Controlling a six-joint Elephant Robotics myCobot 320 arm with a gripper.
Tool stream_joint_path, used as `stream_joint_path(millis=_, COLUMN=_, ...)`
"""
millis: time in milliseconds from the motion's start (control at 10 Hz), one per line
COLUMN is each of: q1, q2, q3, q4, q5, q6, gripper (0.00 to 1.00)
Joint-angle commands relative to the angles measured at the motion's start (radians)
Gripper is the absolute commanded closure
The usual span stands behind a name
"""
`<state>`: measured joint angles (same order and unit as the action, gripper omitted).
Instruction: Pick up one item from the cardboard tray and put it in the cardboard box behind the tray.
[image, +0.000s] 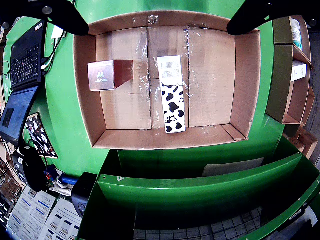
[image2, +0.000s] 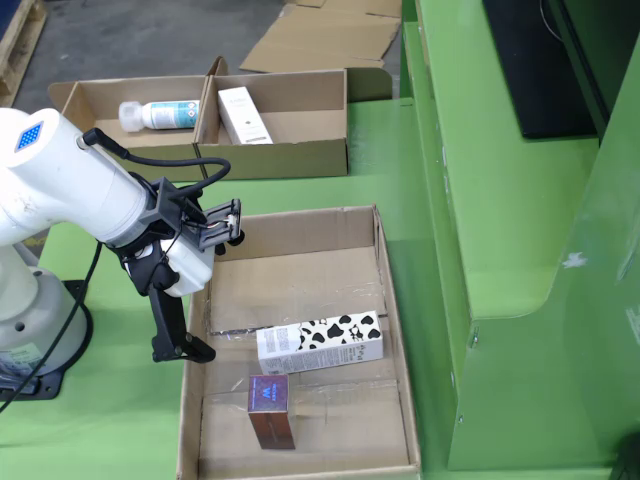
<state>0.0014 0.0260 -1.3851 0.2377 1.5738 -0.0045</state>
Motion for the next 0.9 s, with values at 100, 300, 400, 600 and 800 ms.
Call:
stream_joint_path(millis=100, q1=0.012, q2=0.054, q3=-0.027, q4=0.058, q5=-0.008, q6=0.019, gripper=0.00)
stream_joint_path(millis=300, q1=0.017, q2=-0.051, q3=0.094, q4=0.064, q5=-0.004, q6=0.022, gripper=0.00)
stream_joint_path(millis=400, q1=0.017, q2=-0.051, q3=0.094, q4=0.064, q5=-0.004, q6=0.022, gripper=0.00)
stream_joint_path(millis=600, q1=0.010, q2=-0.100, q3=0.171, q4=0.056, q5=-0.001, q6=0.008, gripper=0.00)
stream_joint_path(millis=800, q1=0.008, q2=-0.134, q3=0.224, q4=0.042, q5=-0.001, q6=0.003, gripper=0.00)
